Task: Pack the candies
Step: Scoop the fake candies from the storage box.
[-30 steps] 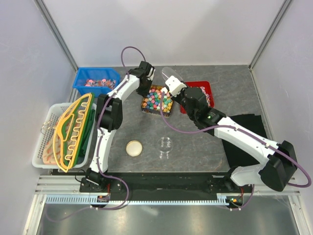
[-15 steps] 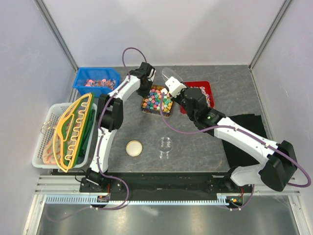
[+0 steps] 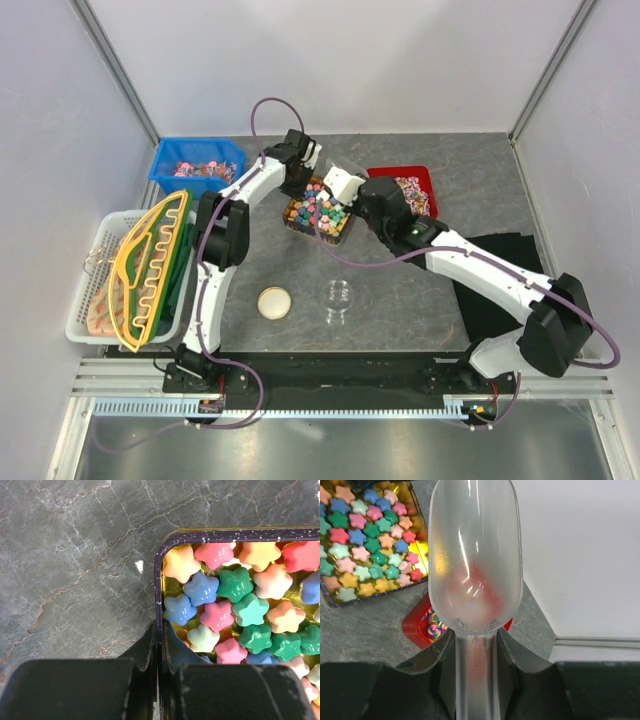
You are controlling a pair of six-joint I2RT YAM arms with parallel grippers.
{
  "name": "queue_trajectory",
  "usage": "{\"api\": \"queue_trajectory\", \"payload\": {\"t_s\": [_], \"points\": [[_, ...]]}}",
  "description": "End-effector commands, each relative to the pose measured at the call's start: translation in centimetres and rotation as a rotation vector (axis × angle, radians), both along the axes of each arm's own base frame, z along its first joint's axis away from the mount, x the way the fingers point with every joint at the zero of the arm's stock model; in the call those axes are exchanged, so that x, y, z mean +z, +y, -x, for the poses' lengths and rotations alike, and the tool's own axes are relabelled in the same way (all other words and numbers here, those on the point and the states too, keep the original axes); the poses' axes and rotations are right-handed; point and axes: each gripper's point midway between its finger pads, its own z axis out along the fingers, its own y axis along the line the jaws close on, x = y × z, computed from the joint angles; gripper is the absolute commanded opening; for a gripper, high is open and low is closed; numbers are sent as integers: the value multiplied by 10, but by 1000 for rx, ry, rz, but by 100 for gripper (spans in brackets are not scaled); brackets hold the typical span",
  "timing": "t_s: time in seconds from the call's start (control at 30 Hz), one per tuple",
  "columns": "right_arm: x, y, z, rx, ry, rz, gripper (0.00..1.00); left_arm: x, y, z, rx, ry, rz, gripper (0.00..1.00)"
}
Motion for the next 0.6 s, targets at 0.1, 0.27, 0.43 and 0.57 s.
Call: {"api": "queue_trajectory", "payload": {"t_s": [0.1,0.27,0.43,0.57], "points": [[1,7,-21,22,1,192,0,65,9,-27,-104,-203,-48,2],[-20,5,-31,51,20,375,0,78,7,-31,-136,-247,-50,2],[-32,-1,-36,85,18,582,0,91,0,-29,-192,-277,-26,2],[-42,0,-40,113,30,709,0,101,-2,-30,-237,-306,-33,2]]}}
